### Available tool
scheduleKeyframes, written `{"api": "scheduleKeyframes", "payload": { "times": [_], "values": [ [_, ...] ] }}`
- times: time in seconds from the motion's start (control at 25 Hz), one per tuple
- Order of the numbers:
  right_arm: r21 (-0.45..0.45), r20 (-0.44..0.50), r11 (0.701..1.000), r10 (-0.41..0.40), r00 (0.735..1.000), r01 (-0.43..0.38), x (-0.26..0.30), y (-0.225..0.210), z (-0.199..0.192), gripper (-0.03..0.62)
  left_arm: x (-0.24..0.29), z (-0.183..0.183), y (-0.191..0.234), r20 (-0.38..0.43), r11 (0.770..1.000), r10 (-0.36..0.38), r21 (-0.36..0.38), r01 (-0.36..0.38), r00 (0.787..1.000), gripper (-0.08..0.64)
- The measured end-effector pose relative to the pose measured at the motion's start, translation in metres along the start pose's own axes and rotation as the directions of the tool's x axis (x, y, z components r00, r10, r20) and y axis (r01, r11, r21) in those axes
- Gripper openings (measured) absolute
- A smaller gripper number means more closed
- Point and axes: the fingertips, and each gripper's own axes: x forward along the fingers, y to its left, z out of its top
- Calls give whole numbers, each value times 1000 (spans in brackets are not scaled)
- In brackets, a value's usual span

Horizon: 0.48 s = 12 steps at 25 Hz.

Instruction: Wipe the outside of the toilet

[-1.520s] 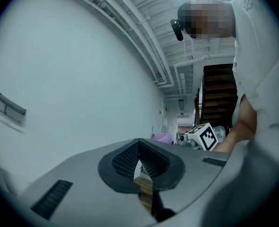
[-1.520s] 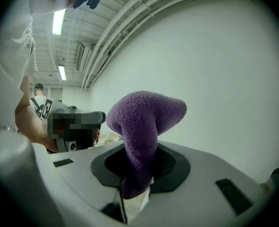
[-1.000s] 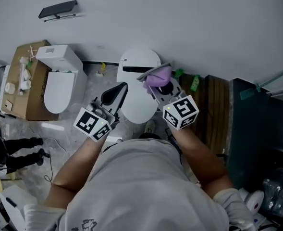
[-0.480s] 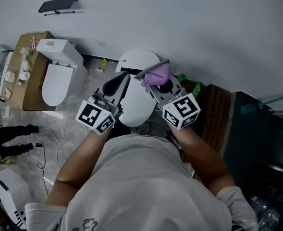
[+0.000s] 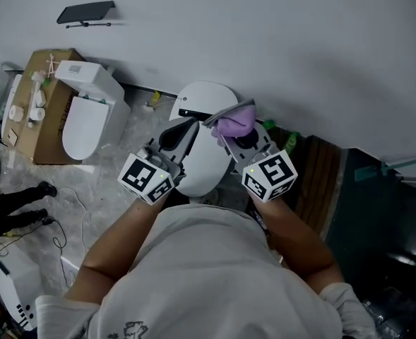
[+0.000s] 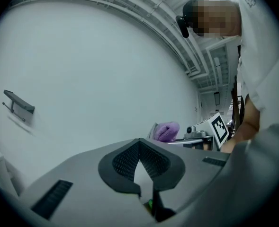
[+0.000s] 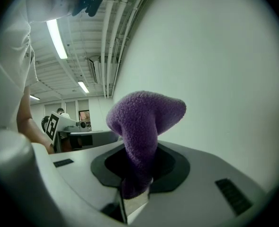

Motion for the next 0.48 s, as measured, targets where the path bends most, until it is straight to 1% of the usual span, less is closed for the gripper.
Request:
{"api": "scheduleKeyframes", "payload": {
  "times": [0.24,0.48],
  "values": [
    [11,-2,1000,-4,1000,4,-4,-17,-1,91,17,-1,1,-11,1000,-1,2,1,1000,0],
    [20,-6,1000,1,1000,-1,-10,-28,-5,91,29,-7,-2,-20,1000,-2,-13,2,1000,0]
  ]
}}
